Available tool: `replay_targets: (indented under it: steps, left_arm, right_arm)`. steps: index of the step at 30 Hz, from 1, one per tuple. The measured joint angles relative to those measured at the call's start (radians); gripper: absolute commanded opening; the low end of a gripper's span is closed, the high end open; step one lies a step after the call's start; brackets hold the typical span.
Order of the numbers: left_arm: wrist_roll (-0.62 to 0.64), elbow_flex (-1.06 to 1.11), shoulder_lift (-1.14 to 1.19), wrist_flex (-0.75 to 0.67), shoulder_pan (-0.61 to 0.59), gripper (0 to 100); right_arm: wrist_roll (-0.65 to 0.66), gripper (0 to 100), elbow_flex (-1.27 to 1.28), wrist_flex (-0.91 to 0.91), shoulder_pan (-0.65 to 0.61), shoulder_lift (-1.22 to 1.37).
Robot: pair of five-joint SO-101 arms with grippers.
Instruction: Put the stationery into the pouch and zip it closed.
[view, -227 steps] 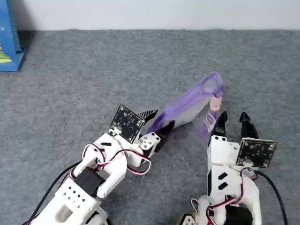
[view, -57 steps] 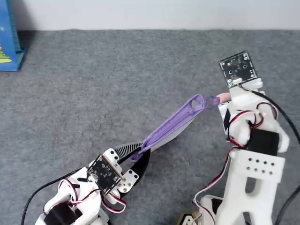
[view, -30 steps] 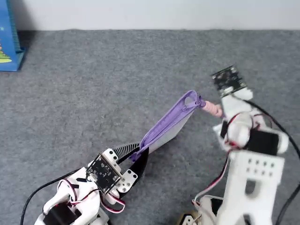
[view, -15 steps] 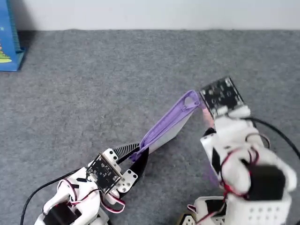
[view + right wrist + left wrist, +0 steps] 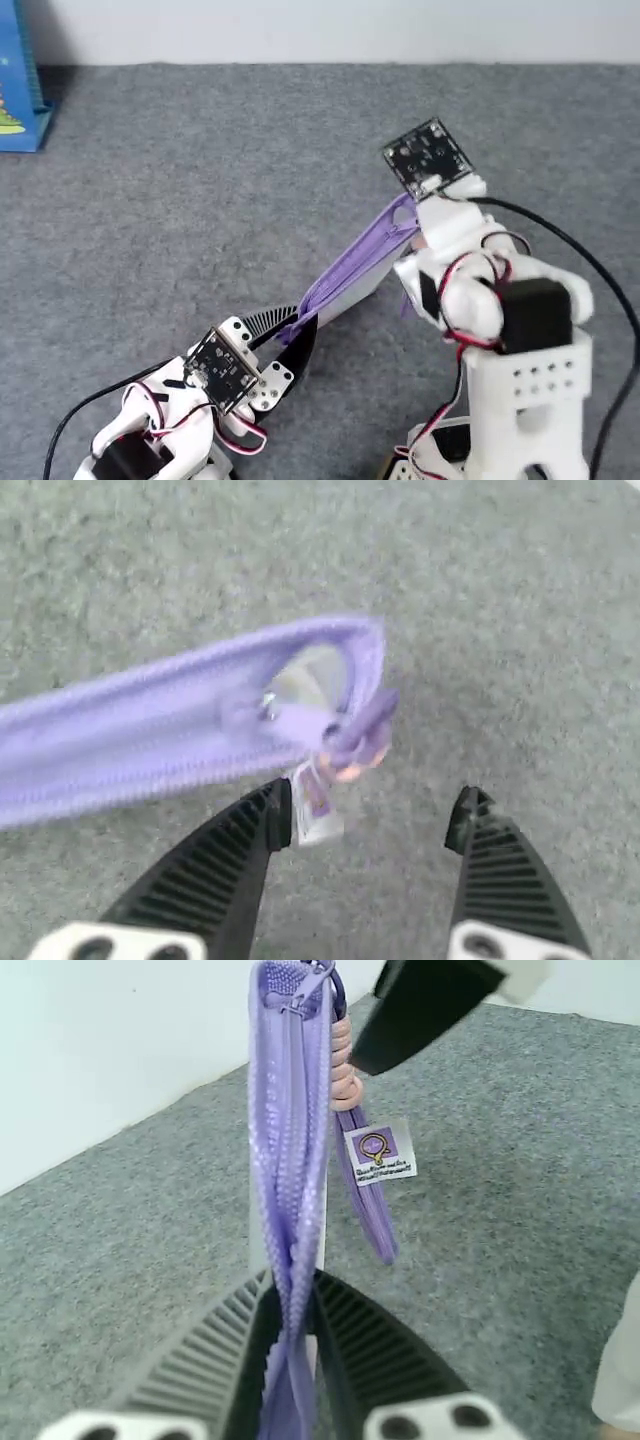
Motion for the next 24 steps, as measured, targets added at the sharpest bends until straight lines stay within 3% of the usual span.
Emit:
replay_targets:
  steps: [11, 16, 24]
  left_arm:
    - [0.0, 0.0, 0.0, 0.0, -0.006, 1]
    - [0.0, 0.0, 0.0, 0.0, -0.006, 1]
    - [0.0, 0.0, 0.0, 0.0, -0.006, 1]
  right_arm:
    - [0.038, 15.8, 0.097, -0.193, 0.052, 0.124]
    - [0.064, 8.0, 0.1, -0.203, 0.052, 0.124]
    - [0.089, 13.1, 0.1, -0.189, 0.051, 0.124]
